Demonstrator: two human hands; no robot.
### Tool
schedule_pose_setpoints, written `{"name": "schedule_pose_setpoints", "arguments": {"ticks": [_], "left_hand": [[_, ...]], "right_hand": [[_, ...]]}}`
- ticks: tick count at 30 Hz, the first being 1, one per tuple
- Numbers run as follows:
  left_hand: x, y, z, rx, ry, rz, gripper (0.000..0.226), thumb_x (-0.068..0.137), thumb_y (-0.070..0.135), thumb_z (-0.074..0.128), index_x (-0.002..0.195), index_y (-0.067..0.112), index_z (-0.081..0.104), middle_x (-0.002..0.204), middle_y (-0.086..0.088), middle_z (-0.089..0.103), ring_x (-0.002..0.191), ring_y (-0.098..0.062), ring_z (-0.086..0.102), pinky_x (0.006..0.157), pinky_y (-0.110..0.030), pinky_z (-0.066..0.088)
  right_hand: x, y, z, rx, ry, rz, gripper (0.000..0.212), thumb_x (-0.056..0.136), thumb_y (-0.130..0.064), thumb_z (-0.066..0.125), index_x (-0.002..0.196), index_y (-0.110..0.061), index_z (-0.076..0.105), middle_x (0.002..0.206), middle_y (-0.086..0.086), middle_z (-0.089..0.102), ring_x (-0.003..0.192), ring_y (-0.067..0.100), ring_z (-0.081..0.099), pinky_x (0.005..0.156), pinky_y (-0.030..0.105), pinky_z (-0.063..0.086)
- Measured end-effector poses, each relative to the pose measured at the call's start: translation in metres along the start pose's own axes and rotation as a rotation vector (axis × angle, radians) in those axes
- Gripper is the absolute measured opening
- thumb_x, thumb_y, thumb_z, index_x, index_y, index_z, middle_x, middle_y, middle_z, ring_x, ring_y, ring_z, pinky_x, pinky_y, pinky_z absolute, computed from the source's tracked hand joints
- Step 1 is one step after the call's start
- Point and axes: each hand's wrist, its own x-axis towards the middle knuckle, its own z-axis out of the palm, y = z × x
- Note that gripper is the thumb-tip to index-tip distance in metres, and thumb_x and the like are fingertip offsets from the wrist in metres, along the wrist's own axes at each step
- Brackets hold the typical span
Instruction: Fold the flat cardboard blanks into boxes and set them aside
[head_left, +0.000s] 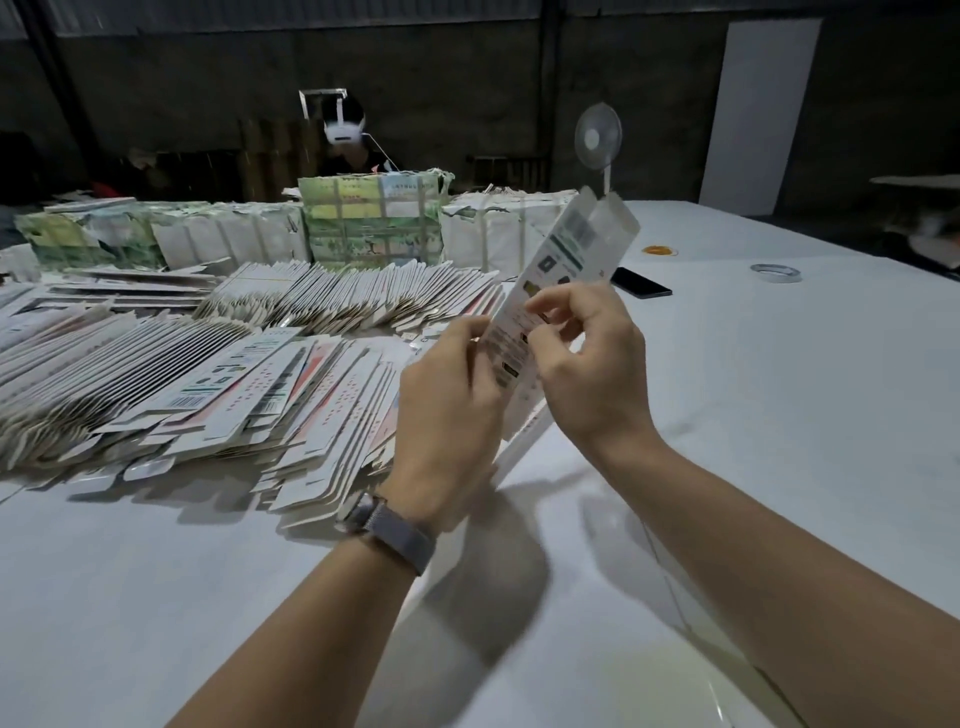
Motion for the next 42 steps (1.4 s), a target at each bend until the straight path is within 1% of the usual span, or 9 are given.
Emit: {"name": "schedule_pose_setpoints", "arguments": {"ticks": [4, 7, 13, 16, 19, 22, 29, 35, 42], "left_hand": [[-0.002, 0.002, 0.005, -0.272, -0.042, -0.188, 0.024, 0.102, 0.011, 0.048, 0.096, 0.029, 0.064, 0.093, 0.005, 0.076, 0.086, -0.020, 0.072, 0.079, -0.050, 0.059], [-0.004, 0.006, 0.004, -0.387, -0.087, -0.153, 0.016, 0.093, 0.024, 0.048, 0.095, 0.028, 0.063, 0.089, 0.008, 0.076, 0.081, -0.015, 0.072, 0.067, -0.038, 0.061], [-0.016, 0.008, 0.013, -0.424, -0.437, -0.068, 0.031, 0.081, 0.022, 0.051, 0.112, 0.028, 0.052, 0.101, 0.008, 0.073, 0.090, -0.011, 0.073, 0.075, -0.046, 0.064], [-0.021, 0.009, 0.019, -0.545, -0.511, -0.083, 0.042, 0.087, 0.023, 0.049, 0.128, 0.030, 0.051, 0.109, 0.006, 0.069, 0.094, -0.010, 0.072, 0.071, -0.031, 0.062], [-0.027, 0.010, 0.025, -0.713, -0.492, -0.224, 0.045, 0.104, 0.054, 0.036, 0.134, 0.027, 0.054, 0.108, 0.001, 0.075, 0.095, -0.015, 0.075, 0.070, -0.028, 0.060], [-0.034, 0.008, 0.032, -0.836, -0.431, -0.346, 0.070, 0.089, 0.072, 0.026, 0.134, 0.029, 0.057, 0.110, 0.000, 0.077, 0.102, -0.019, 0.075, 0.077, -0.031, 0.061], [-0.034, 0.010, 0.036, -0.935, -0.450, -0.460, 0.075, 0.092, 0.067, 0.025, 0.144, 0.021, 0.052, 0.119, -0.007, 0.075, 0.110, -0.024, 0.072, 0.095, -0.044, 0.059], [-0.035, 0.003, 0.039, -0.868, -0.425, -0.458, 0.054, 0.098, 0.060, 0.033, 0.125, 0.024, 0.063, 0.102, -0.003, 0.079, 0.092, -0.021, 0.077, 0.069, -0.026, 0.061], [-0.031, 0.000, 0.041, -0.869, -0.403, -0.470, 0.063, 0.088, 0.060, 0.046, 0.128, 0.013, 0.058, 0.110, -0.015, 0.075, 0.094, -0.029, 0.076, 0.073, -0.035, 0.061]], "right_hand": [[0.000, 0.014, -0.016, 0.100, 0.004, 0.328, 0.032, 0.089, -0.022, 0.069, 0.114, -0.033, 0.052, 0.113, -0.004, 0.050, 0.095, 0.000, 0.051, 0.080, 0.020, 0.045], [-0.002, 0.018, -0.028, 0.287, -0.104, 0.601, 0.044, 0.094, -0.034, 0.066, 0.132, -0.032, 0.044, 0.113, -0.003, 0.061, 0.100, 0.008, 0.061, 0.079, 0.028, 0.045], [-0.012, 0.012, -0.041, 0.548, -0.236, 0.562, 0.020, 0.100, -0.026, 0.057, 0.118, -0.019, 0.062, 0.102, 0.004, 0.076, 0.087, 0.022, 0.075, 0.069, 0.036, 0.061], [-0.021, 0.013, -0.046, 0.566, -0.350, 0.551, 0.023, 0.099, -0.030, 0.059, 0.118, -0.019, 0.066, 0.104, 0.006, 0.076, 0.092, 0.025, 0.075, 0.074, 0.038, 0.062], [-0.034, 0.015, -0.042, 0.557, -0.401, 0.538, 0.022, 0.099, -0.029, 0.057, 0.118, -0.022, 0.067, 0.102, 0.002, 0.076, 0.091, 0.019, 0.075, 0.069, 0.029, 0.060], [-0.045, 0.019, -0.036, 0.575, -0.415, 0.536, 0.021, 0.102, -0.026, 0.054, 0.120, -0.022, 0.065, 0.102, 0.001, 0.077, 0.092, 0.018, 0.075, 0.072, 0.027, 0.060], [-0.051, 0.024, -0.043, 0.570, -0.476, 0.490, 0.027, 0.102, -0.032, 0.053, 0.127, -0.031, 0.060, 0.108, -0.003, 0.076, 0.097, 0.019, 0.074, 0.081, 0.035, 0.062], [-0.055, 0.028, -0.043, 0.647, -0.456, 0.576, 0.023, 0.102, -0.026, 0.054, 0.121, -0.026, 0.067, 0.103, 0.005, 0.077, 0.092, 0.025, 0.075, 0.072, 0.031, 0.060], [-0.049, 0.030, -0.046, 0.662, -0.391, 0.588, 0.024, 0.100, -0.027, 0.055, 0.115, -0.019, 0.072, 0.104, 0.010, 0.077, 0.095, 0.031, 0.074, 0.083, 0.042, 0.061]]}}
